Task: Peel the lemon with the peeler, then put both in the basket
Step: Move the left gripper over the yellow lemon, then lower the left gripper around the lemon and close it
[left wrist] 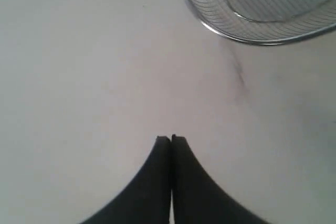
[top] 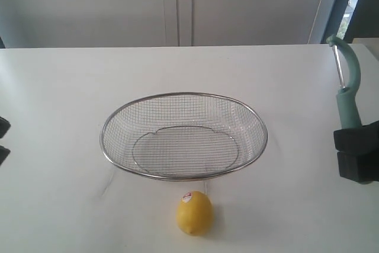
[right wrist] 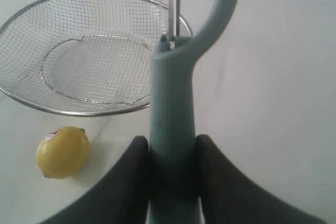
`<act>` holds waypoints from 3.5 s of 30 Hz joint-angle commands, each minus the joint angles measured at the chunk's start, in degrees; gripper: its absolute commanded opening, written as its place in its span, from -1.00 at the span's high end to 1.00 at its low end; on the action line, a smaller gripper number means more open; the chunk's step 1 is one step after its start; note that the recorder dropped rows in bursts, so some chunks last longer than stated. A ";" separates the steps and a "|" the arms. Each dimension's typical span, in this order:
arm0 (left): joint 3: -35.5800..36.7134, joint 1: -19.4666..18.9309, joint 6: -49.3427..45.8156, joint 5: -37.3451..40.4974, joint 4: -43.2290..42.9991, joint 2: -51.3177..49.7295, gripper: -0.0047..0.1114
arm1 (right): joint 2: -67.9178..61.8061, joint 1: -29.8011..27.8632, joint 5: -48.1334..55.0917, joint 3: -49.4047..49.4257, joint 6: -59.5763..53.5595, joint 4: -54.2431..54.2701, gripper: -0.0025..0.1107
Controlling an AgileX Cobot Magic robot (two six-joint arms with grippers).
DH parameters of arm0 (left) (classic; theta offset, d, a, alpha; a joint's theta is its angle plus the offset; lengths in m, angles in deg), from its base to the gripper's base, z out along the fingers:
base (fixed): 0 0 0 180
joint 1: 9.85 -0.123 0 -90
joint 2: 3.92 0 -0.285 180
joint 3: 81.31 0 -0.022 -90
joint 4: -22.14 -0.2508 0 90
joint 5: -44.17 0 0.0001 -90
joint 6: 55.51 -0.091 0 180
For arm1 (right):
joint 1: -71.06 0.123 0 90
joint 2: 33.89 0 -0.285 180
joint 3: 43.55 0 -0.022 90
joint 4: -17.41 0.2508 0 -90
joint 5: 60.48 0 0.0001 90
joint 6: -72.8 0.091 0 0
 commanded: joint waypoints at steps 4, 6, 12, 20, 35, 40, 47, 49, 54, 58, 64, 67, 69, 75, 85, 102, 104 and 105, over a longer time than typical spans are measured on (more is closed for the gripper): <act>-0.56 2.25 -14.76 3.14 15.74 -4.61 0.92 | 0.25 -0.10 -0.63 -0.06 -0.65 -0.34 0.96; -0.56 2.39 -21.36 1.35 23.22 -5.24 0.92 | 0.25 -0.10 -0.63 -0.06 -0.65 -0.34 0.96; -0.56 4.38 -40.83 1.43 45.45 -7.63 0.92 | 0.25 -0.10 -0.63 -0.06 -0.65 -0.34 0.96; -1.06 12.01 -44.35 0.48 51.51 -14.07 0.92 | 0.25 -0.10 -0.63 -0.06 -0.65 -0.34 0.96; -17.50 30.94 -38.01 -4.20 47.20 -31.05 0.92 | 0.25 -0.10 -0.63 -0.06 -0.65 -0.34 0.96; -23.21 35.07 -31.54 -0.96 39.40 -36.85 0.92 | 0.25 -0.10 -0.63 -0.06 -0.65 -0.34 0.96; -26.72 36.29 -12.81 -0.25 23.11 -38.92 0.92 | 0.25 -0.10 -0.63 -0.06 -0.65 -0.34 0.96; -26.93 36.29 -4.16 1.17 15.89 -38.92 0.92 | 0.25 -0.10 -0.63 -0.06 -0.65 -0.34 0.96; -26.93 36.29 16.89 7.27 -1.02 -38.92 0.92 | 0.25 -0.10 -0.63 -0.06 -0.65 -0.34 0.96; -26.93 36.29 31.91 8.23 -6.48 -38.92 0.92 | 0.25 -0.10 -0.63 -0.06 -0.65 -0.34 0.96; -26.93 36.29 35.49 8.23 -5.50 -39.49 0.92 | 0.25 -0.10 -0.63 -0.06 -0.65 -0.34 0.96; -26.93 36.29 35.49 7.38 -3.01 -40.19 0.92 | 0.25 -0.10 -0.63 -0.06 -0.65 -0.34 0.96; -26.93 36.29 36.85 6.22 -1.27 -41.07 0.92 | 0.25 -0.10 -0.63 -0.06 -0.65 -0.34 0.96; -26.93 36.29 38.66 5.98 2.02 -44.28 0.92 | 0.25 -0.10 -0.63 -0.06 -0.65 -0.34 0.96; -26.93 36.29 43.31 5.84 3.12 -45.19 0.09 | 0.25 -0.10 -0.63 -0.06 -0.65 -0.34 0.96; -26.93 36.29 44.05 2.60 2.87 -47.84 -0.36 | 0.25 -0.10 -0.63 -0.06 -0.65 -0.34 0.96; -26.93 36.29 44.05 2.05 2.47 -48.06 -0.36 | 0.25 -0.10 -0.63 -0.06 -0.65 -0.34 0.96; -26.93 36.29 44.05 1.88 2.47 -48.15 -0.36 | 0.25 -0.10 -0.63 -0.06 -0.65 -0.34 0.96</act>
